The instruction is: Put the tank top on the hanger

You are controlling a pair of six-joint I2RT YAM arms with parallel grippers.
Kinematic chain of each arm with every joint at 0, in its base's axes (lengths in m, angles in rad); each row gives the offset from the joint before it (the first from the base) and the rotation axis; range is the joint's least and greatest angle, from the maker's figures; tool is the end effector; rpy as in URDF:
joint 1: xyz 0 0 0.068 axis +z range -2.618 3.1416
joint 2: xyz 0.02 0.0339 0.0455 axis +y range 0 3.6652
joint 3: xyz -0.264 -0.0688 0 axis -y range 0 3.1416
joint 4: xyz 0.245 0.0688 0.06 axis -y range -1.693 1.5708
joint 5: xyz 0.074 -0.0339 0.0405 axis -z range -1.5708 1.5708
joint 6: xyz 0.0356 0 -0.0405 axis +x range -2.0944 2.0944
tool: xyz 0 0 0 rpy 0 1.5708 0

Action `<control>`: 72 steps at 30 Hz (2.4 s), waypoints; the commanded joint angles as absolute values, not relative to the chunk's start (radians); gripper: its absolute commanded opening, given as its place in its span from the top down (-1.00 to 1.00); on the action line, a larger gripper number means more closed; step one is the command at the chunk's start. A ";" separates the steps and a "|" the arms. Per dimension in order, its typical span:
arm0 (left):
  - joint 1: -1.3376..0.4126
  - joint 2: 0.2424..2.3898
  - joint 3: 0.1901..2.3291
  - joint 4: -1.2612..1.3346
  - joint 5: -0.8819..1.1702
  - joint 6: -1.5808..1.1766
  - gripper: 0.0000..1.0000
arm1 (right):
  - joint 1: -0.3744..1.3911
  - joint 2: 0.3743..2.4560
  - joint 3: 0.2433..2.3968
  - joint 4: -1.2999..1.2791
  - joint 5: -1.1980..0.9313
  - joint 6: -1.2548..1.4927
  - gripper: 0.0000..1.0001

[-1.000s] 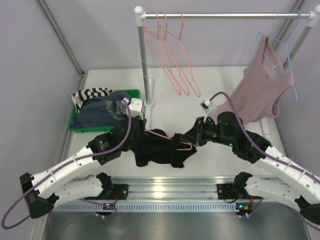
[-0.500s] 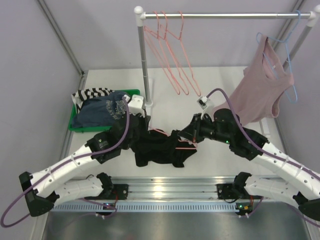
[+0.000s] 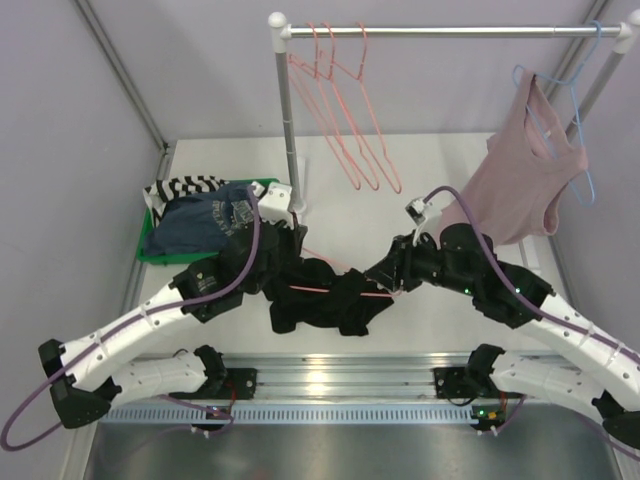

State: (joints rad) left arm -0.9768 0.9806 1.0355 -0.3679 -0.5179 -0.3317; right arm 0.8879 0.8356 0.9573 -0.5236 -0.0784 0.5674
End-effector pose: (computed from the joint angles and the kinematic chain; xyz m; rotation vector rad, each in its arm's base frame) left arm 0.1345 -0.1677 0.3739 0.2456 1.8467 -0.4253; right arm 0.1112 0.1411 0.3558 -0.3922 2.0822 0.9940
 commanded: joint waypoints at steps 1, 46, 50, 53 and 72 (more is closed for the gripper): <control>-0.988 0.989 1.112 -0.356 -0.492 -0.307 1.00 | 0.900 0.778 1.006 -0.540 -0.066 0.451 0.14; -1.077 1.055 1.290 -0.457 -0.380 -0.270 0.67 | 1.221 1.016 1.058 -0.342 0.222 0.271 1.00; -1.075 1.057 1.293 -0.459 -0.373 -0.270 0.21 | 1.229 1.000 1.045 -0.336 0.238 0.275 1.00; -1.077 1.057 1.292 -0.459 -0.371 -0.271 0.04 | 1.232 0.985 1.031 -0.328 0.253 0.275 1.00; -1.077 0.982 1.301 -0.485 -0.344 -0.284 -0.05 | 1.233 0.885 0.989 -0.341 0.342 0.290 1.00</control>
State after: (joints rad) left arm -1.0756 0.9985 1.2549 -0.4946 -0.3676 -0.2920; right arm 1.2163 0.9218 0.9871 -0.3889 0.3027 0.2741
